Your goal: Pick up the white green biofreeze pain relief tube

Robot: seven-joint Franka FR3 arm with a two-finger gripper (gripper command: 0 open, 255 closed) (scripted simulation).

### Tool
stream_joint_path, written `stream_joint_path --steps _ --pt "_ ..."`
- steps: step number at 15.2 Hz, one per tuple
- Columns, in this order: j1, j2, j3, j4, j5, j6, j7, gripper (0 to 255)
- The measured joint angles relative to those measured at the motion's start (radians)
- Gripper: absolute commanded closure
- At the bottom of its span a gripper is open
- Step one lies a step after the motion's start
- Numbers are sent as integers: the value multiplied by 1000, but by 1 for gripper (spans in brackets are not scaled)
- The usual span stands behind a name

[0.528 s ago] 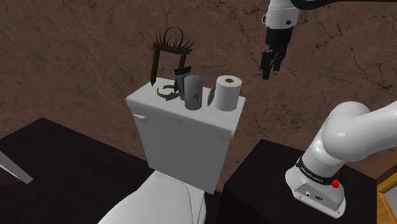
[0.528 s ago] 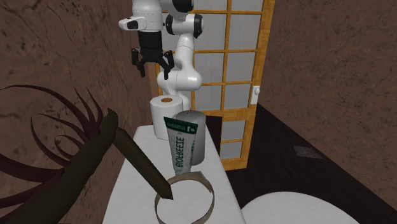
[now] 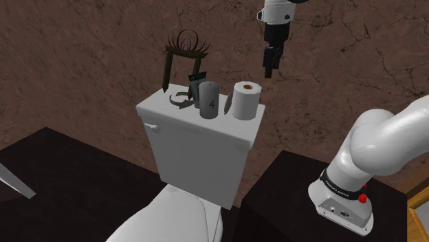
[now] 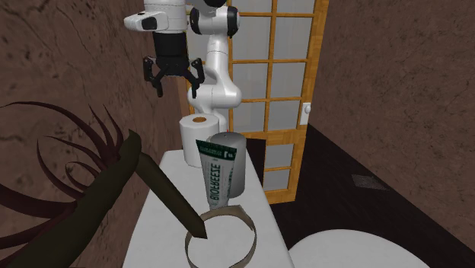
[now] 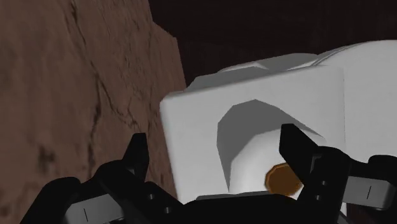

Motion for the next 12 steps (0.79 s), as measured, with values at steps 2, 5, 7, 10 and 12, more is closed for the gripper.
stream_joint_path --steps 2,5,7,10,12 --pt "20 79 -5 54 2 28 -56 0" --pt "41 185 -15 162 4 20 -141 0" --pt "63 262 -8 236 10 27 -197 0" --pt "89 371 2 350 18 28 -278 0" --pt "102 447 10 436 22 18 -332 0"
